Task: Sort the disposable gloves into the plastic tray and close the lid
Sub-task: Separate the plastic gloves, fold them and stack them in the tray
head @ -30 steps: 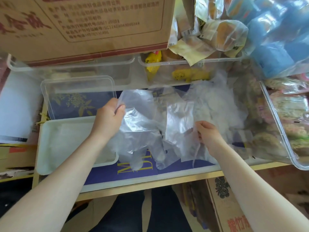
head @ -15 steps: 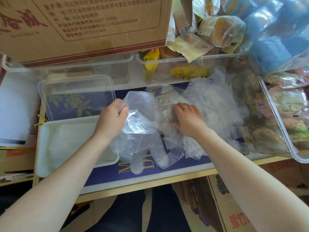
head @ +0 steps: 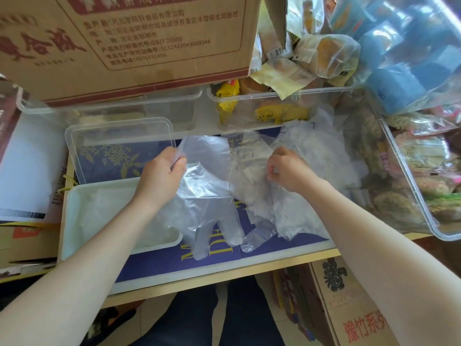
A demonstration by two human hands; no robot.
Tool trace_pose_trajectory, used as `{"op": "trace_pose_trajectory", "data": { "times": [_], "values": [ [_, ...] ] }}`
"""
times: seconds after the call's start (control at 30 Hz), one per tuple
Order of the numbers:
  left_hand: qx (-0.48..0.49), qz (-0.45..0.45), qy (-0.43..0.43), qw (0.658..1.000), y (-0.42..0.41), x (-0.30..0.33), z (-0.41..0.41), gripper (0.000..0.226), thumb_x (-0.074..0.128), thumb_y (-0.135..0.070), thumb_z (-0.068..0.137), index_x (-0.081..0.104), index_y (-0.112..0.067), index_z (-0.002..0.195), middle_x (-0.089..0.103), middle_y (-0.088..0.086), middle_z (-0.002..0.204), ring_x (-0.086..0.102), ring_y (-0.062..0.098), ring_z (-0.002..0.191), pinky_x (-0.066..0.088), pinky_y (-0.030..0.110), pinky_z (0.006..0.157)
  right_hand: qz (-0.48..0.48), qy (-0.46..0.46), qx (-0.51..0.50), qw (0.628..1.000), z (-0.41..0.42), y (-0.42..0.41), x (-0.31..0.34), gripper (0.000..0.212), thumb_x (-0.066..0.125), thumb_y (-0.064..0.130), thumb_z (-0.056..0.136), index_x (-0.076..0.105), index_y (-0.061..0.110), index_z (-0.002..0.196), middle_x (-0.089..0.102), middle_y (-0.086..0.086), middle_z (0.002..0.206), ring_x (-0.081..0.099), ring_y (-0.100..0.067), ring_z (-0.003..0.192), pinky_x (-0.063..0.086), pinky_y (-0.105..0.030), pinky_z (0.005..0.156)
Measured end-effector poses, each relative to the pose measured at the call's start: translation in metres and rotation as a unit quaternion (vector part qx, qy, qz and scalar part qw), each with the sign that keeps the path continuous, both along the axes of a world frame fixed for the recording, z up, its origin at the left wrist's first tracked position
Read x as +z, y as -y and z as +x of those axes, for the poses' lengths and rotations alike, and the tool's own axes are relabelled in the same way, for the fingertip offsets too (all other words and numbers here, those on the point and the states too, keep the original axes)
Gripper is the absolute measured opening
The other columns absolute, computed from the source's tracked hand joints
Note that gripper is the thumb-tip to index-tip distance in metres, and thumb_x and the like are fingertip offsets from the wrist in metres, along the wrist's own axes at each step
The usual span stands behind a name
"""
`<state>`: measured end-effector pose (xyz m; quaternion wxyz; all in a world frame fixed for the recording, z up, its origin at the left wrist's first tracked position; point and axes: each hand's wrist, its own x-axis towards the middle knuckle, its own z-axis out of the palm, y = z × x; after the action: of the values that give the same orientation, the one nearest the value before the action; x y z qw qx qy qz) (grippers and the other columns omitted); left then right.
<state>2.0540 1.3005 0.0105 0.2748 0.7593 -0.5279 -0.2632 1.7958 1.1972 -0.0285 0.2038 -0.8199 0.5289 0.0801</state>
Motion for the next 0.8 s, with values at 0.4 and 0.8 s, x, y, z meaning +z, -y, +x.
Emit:
{"op": "trace_pose_trajectory", "data": {
  "times": [0.4,0.8],
  "values": [
    [-0.009,-0.005,-0.004,1.000,-0.005,0.003,-0.003,0.016,0.048,-0.014,0.094,0.052,-0.001,0.086,0.056,0.019,0.077,0.048,0.030,0.073,0.029,0.032,0.059,-0.055,-0.062,0.018,0.996,-0.009,-0.007,-0.007,0.019,0.056,0.026,0.089,0.059,0.022,0.107,0.064,0.000,0.101,0.048,-0.025,0.104,0.024,-0.033,0.091],
    [0.012,-0.023,-0.014,1.000,0.012,0.040,0.011,0.037,0.042,-0.034,0.087,0.055,0.001,0.091,0.059,0.019,0.086,0.053,0.033,0.084,0.033,0.034,0.067,-0.054,0.259,-0.098,0.959,-0.014,-0.015,0.136,0.025,0.056,0.023,0.093,0.063,0.017,0.070,0.056,0.007,0.061,0.045,0.002,0.049,0.033,-0.008,0.050]
  ]
}}
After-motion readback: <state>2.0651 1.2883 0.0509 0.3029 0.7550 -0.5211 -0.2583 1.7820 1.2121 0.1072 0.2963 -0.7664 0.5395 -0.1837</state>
